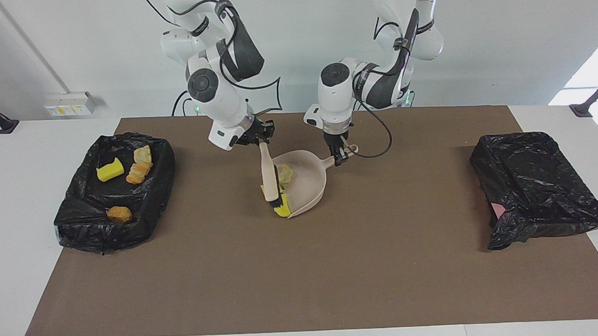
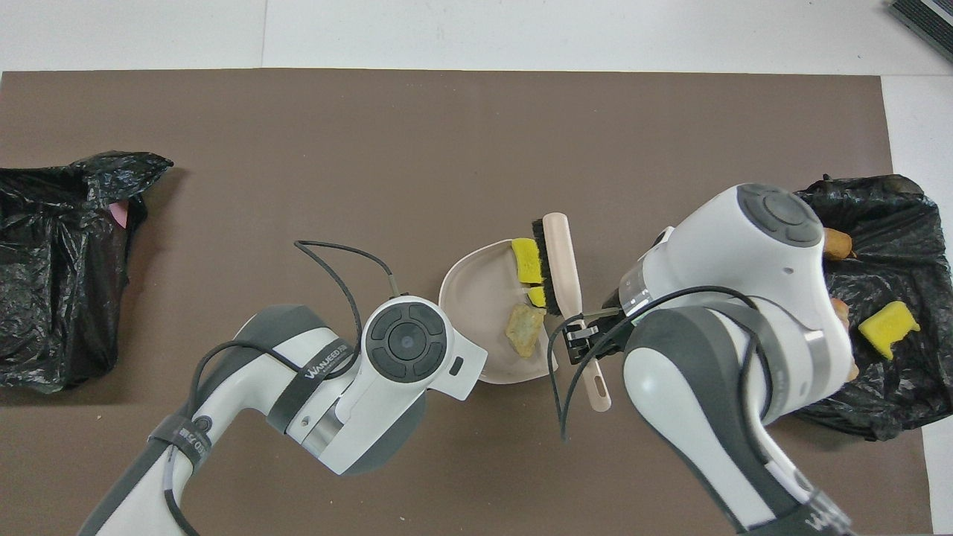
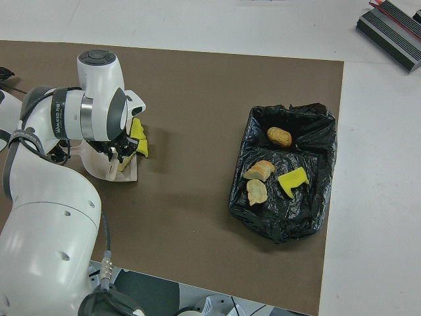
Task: Sweep and dump trash in bin
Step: 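Sweep the yellow sponges and crumb into the dustpan held by the left gripper, then carry the loaded dustpan with the left gripper toward the farther black bag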
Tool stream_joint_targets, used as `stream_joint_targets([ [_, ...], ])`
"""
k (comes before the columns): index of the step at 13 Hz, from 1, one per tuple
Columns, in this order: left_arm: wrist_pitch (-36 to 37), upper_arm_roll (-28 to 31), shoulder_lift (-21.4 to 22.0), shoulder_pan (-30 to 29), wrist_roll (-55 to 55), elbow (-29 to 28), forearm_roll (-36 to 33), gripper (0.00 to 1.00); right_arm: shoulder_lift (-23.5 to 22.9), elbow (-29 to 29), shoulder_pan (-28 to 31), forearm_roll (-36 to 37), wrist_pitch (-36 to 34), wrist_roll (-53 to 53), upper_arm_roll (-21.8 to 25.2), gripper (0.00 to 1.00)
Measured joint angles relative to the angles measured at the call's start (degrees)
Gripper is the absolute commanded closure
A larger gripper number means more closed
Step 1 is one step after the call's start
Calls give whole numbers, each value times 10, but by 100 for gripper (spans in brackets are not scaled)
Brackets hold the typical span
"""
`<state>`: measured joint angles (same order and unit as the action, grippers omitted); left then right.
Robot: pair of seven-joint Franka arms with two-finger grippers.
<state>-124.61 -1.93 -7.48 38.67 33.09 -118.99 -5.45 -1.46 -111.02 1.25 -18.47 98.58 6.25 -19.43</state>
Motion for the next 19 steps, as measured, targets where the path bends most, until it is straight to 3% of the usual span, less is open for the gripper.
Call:
stream_joint_targets([
  [3,-5,0,0,0,0,-2,0,100,5,-14,19,142,14,-1,1,100],
  [6,-5,0,0,0,0,-2,0,100,-58,-46,8,245,57,-4,-2,100],
  [8,-5,0,0,0,0,-2,0,100,-88,-61,-33,244,82,9,-3,100],
  [10,-5,0,0,0,0,-2,0,100,-87,-64,-79,196,90,48,-6,100],
  [12,-6,0,0,0,2,-3,0,100,-80,-64,-90,125,90,44,-8,100],
  [15,-19,2,0,-3,10,-8,0,100,-66,-52,-81,83,86,34,-4,100],
  [19,-49,4,-1,-38,49,-16,11,100,11,-33,-63,100,-47,85,0,100],
])
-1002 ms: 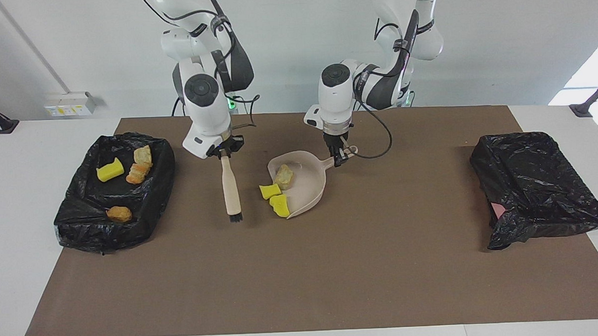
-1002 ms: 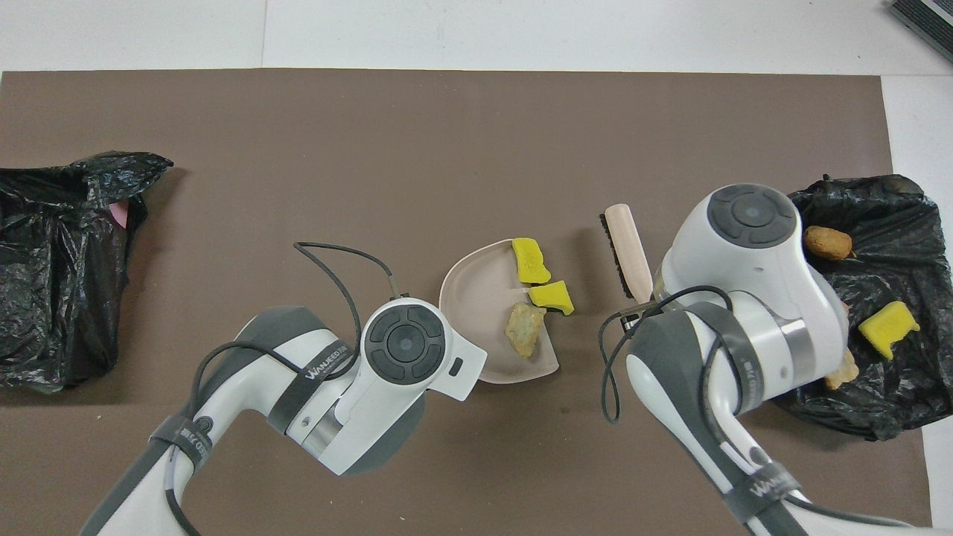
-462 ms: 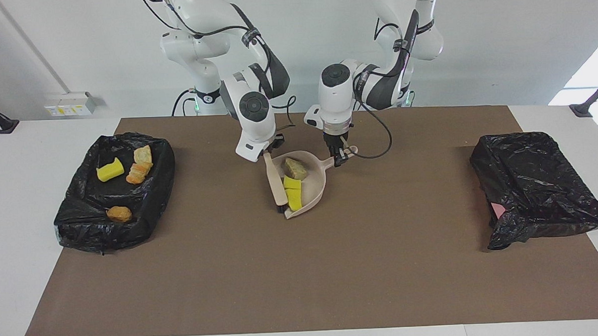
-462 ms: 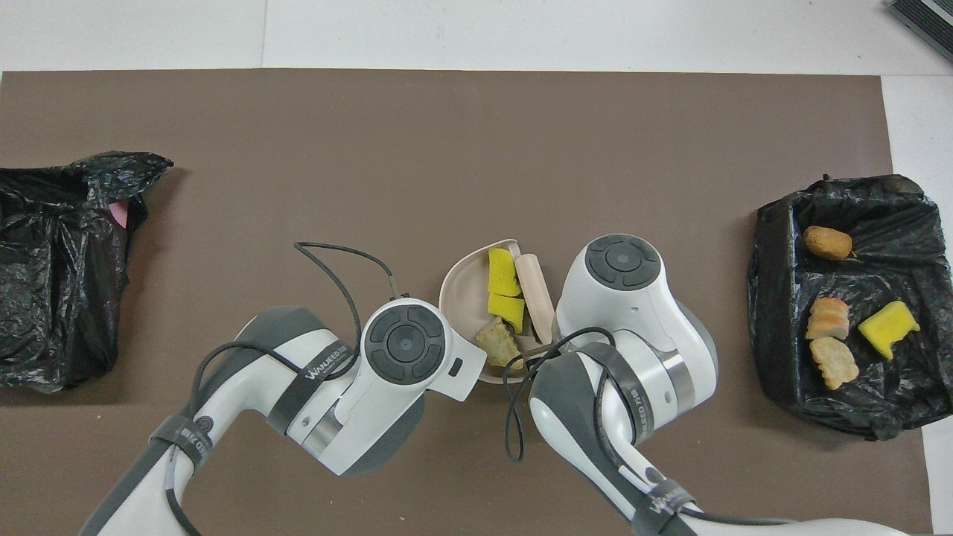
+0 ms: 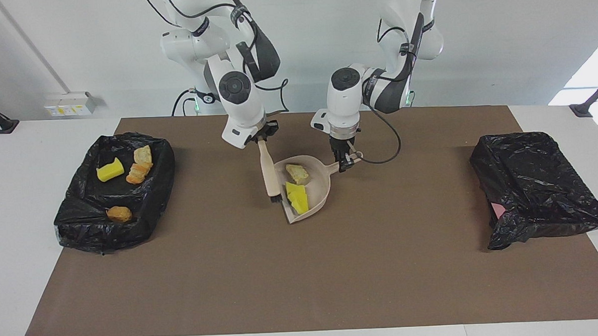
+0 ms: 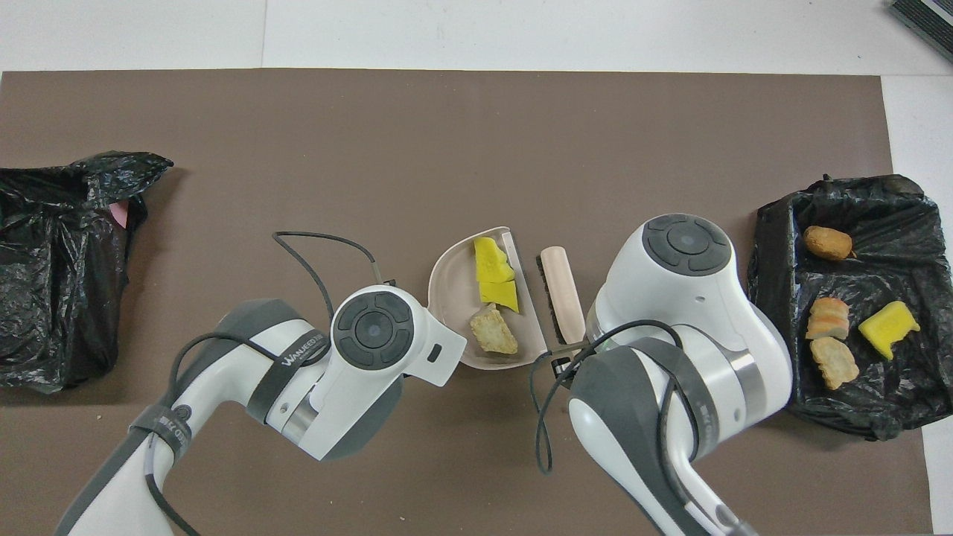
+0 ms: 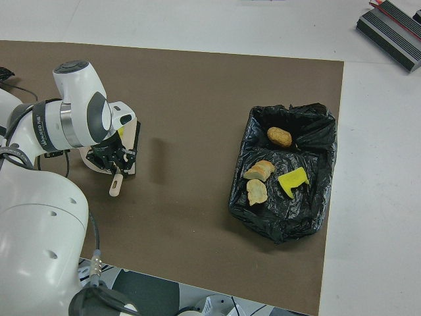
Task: Sweep and dump trash in bin
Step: 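Carry the loaded dustpan with the left gripper toward the farther black bag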
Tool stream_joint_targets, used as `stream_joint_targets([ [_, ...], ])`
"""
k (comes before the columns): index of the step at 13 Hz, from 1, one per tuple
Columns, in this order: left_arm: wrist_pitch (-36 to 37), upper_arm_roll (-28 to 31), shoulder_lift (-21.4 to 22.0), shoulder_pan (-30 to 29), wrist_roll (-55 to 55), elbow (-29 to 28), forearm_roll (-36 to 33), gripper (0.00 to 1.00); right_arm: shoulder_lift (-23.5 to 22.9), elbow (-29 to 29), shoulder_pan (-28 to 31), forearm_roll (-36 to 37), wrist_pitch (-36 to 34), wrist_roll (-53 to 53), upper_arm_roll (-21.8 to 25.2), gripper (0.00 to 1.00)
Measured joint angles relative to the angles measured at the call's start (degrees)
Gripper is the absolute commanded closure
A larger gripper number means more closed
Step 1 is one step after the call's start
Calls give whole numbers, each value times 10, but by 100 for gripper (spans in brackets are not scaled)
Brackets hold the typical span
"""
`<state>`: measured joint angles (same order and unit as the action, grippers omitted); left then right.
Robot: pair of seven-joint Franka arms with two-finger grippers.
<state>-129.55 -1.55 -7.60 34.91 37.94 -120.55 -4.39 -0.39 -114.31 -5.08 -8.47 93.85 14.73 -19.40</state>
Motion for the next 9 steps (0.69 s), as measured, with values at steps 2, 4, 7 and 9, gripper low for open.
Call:
stream_joint_targets([
  [2,-12,1,-3,-18,19,0,15,100,45,0,-3,10,-52,61,-3,100],
  [4,-17,1,-4,-41,34,5,18,100,89,-4,-10,9,-94,89,-6,100],
  [7,10,3,-5,-84,85,39,26,100,122,-42,-31,-23,-83,97,-10,100],
  [9,69,3,-6,-112,120,82,30,100,122,-86,-52,-42,-12,99,-11,100],
])
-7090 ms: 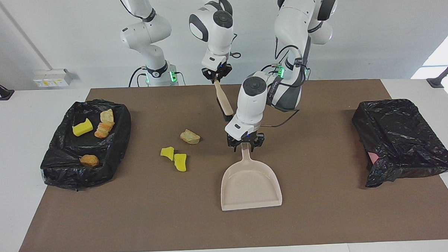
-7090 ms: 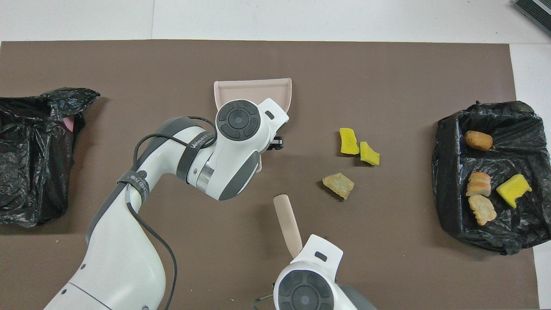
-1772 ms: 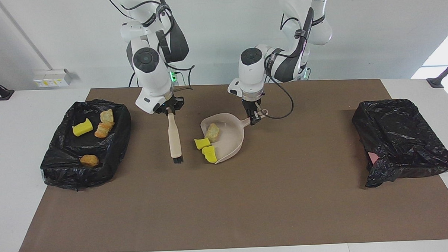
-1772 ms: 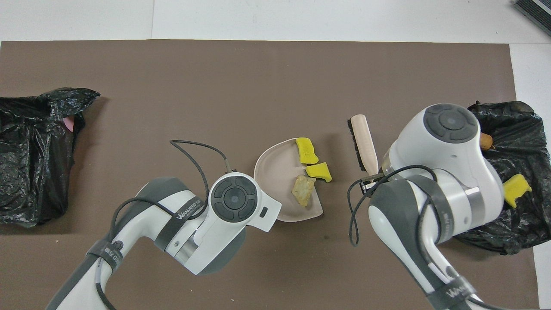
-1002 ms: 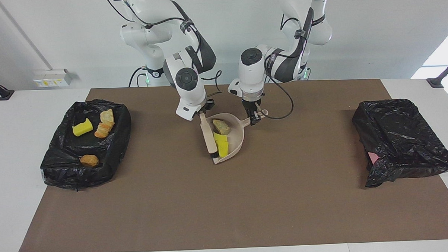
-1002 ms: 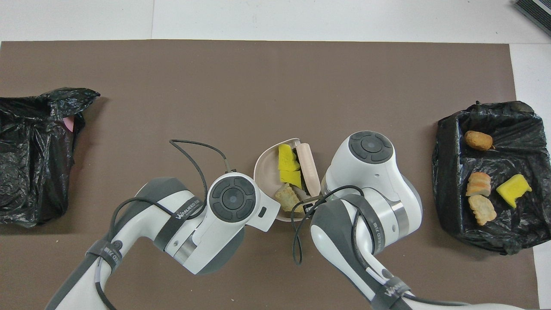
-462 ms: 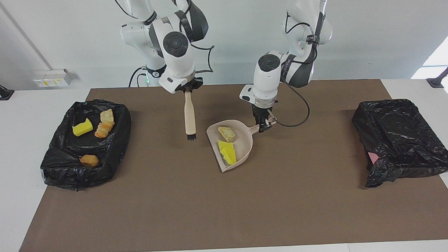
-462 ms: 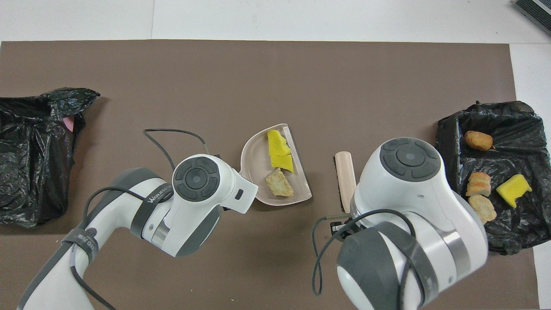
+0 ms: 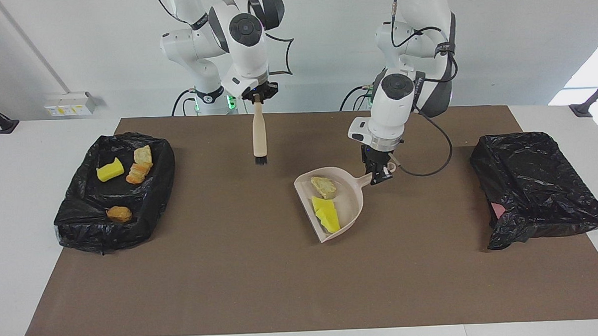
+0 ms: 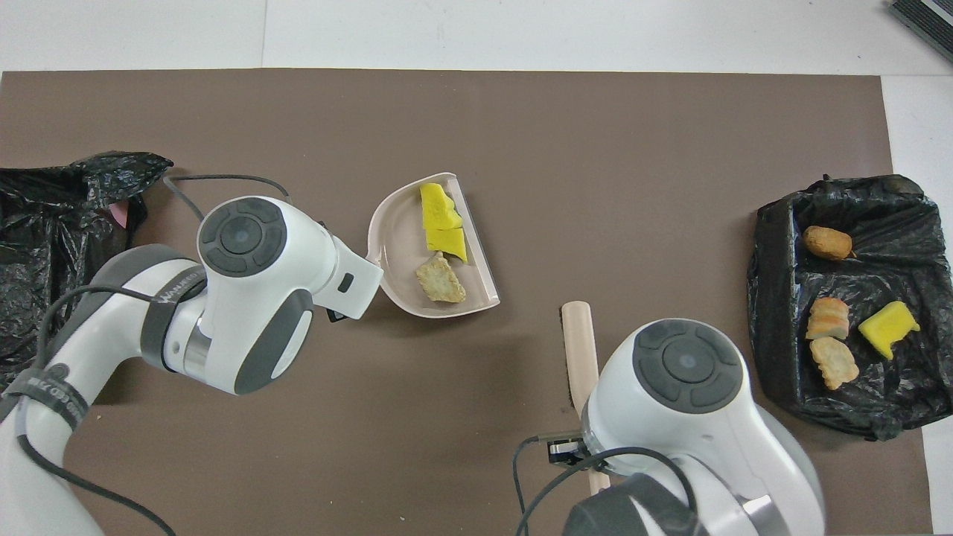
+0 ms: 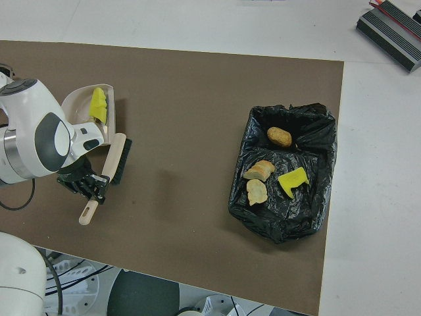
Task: Sweep and dump trash in bin
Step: 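Carry the loaded dustpan with the left gripper toward the farther black bag, then tip the dustpan into the black bag with the left gripper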
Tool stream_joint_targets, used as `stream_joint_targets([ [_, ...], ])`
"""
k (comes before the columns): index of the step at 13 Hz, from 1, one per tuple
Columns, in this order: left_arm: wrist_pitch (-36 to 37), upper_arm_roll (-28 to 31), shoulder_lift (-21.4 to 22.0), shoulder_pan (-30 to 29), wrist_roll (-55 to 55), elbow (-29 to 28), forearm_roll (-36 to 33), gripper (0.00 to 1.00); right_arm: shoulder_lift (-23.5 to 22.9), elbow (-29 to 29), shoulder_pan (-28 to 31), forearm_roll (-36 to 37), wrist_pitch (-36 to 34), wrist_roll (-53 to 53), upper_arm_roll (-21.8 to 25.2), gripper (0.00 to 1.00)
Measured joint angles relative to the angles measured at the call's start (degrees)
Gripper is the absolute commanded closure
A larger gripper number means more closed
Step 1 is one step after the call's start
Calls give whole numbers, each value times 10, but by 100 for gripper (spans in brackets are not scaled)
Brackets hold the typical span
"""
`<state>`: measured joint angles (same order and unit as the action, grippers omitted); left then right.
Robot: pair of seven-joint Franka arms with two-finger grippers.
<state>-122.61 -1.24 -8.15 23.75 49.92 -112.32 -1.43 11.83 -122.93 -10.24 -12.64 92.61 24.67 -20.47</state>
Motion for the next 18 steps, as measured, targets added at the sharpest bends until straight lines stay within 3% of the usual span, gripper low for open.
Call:
stream_joint_targets([
  [3,56,1,-4,-44,52,60,16,100,-10,-55,-46,-10,85,39,-1,100],
  [7,129,2,-6,-136,163,135,40,100,-48,-63,-90,-16,145,84,-1,100],
  [13,170,4,-27,-292,368,188,44,100,-87,-105,-125,-16,240,114,-1,100],
  [14,170,4,-29,-314,394,190,44,100,-91,-113,-129,-16,251,114,-1,84],
  [15,170,4,-30,-333,420,191,44,100,-93,-116,-131,-16,257,114,-1,61],
  [18,170,7,-30,-401,533,192,43,100,-93,-116,-132,-16,258,114,-1,48],
])
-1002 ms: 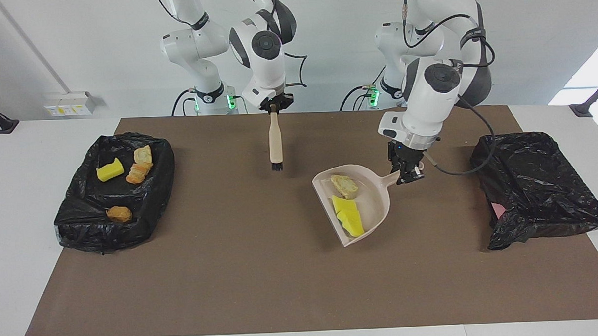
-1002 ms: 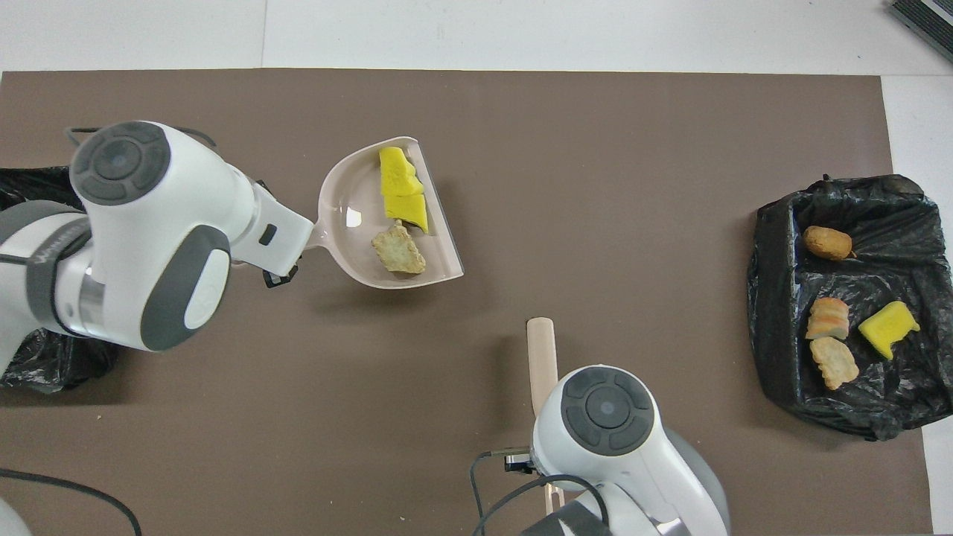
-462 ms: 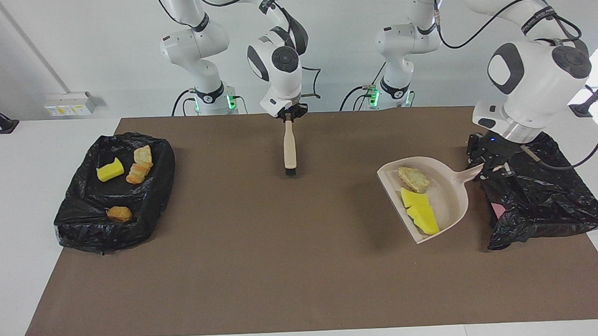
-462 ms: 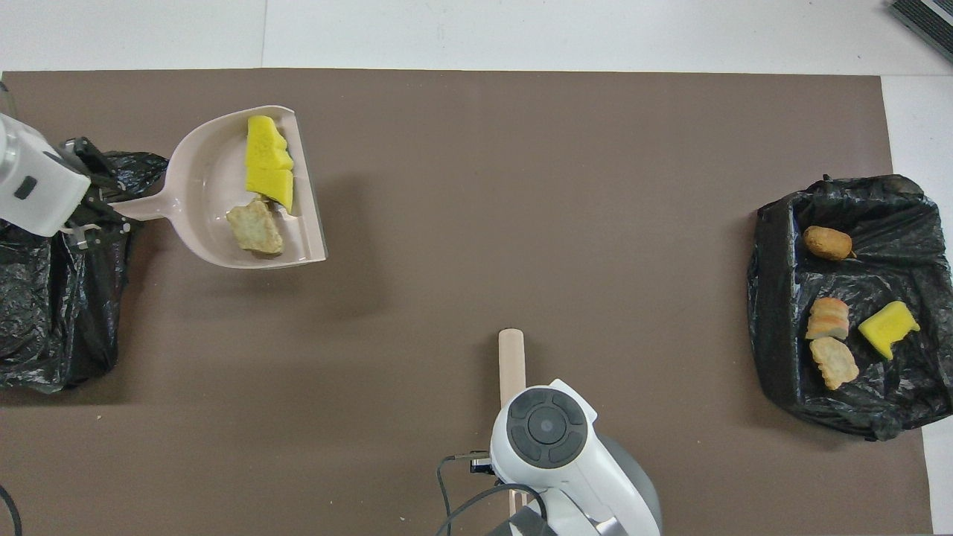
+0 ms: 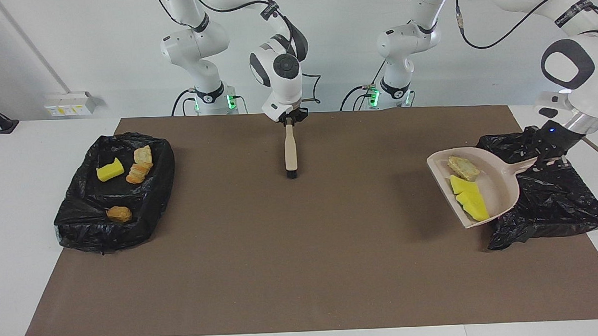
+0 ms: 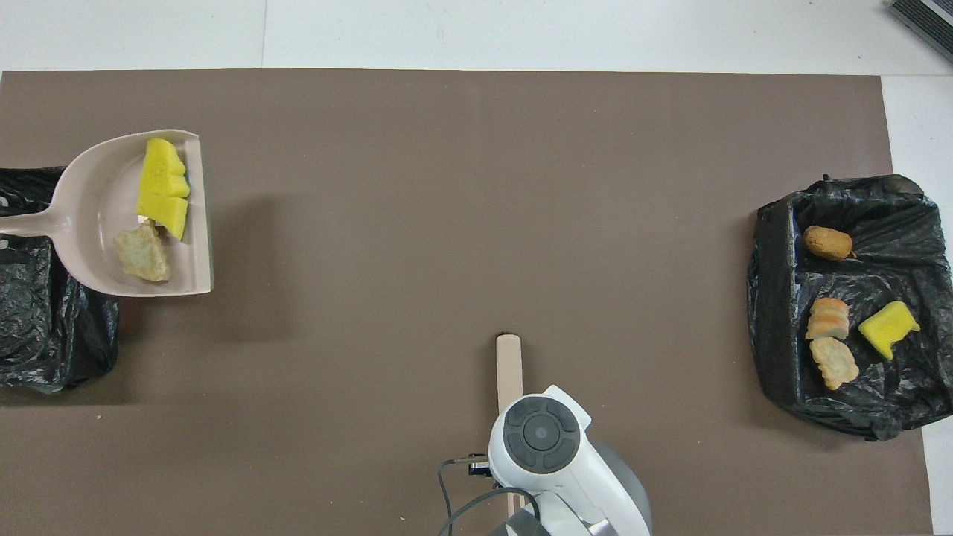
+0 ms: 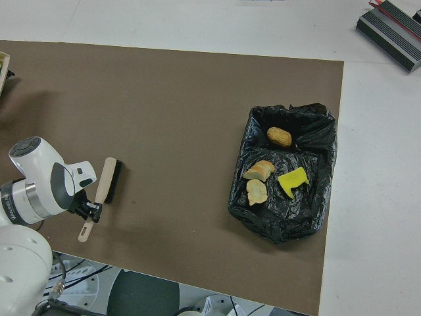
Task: Sweep and dump trash in bin
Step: 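Tip the dustpan into the black bag with the left gripper, then drop the brush on the table and withdraw the right gripper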
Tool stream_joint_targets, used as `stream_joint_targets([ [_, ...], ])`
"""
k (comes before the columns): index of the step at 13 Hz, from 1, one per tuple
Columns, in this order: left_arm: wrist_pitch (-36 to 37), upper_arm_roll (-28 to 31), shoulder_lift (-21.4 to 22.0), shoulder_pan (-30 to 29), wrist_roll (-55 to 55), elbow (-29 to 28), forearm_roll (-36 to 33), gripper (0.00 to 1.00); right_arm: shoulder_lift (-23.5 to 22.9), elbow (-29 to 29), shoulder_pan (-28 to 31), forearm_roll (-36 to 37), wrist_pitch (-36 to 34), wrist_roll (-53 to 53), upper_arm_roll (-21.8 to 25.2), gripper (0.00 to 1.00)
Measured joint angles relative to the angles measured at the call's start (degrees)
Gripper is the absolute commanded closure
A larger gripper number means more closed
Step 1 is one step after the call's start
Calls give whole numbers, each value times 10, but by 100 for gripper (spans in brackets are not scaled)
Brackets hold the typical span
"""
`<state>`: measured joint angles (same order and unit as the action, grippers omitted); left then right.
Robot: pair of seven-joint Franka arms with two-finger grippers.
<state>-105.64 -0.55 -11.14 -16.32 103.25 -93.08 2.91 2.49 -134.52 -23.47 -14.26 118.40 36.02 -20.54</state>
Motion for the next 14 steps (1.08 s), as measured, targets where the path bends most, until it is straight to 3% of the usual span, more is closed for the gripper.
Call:
stream_joint_targets([
  [1,-1,1,0,-31,39,1,-1,100,0,0,0,0,0,0,0,39],
  [2,-3,2,0,-60,73,2,-2,100,-1,-1,0,0,0,0,0,11],
  [3,-9,2,0,-85,105,4,-3,100,-1,-1,0,0,0,0,0,0],
  [8,-74,10,-1,-131,138,5,-59,100,1,38,32,3,1,-1,6,0],
  [14,-101,13,1,-125,89,4,-252,100,12,152,128,90,-95,-7,11,0],
])
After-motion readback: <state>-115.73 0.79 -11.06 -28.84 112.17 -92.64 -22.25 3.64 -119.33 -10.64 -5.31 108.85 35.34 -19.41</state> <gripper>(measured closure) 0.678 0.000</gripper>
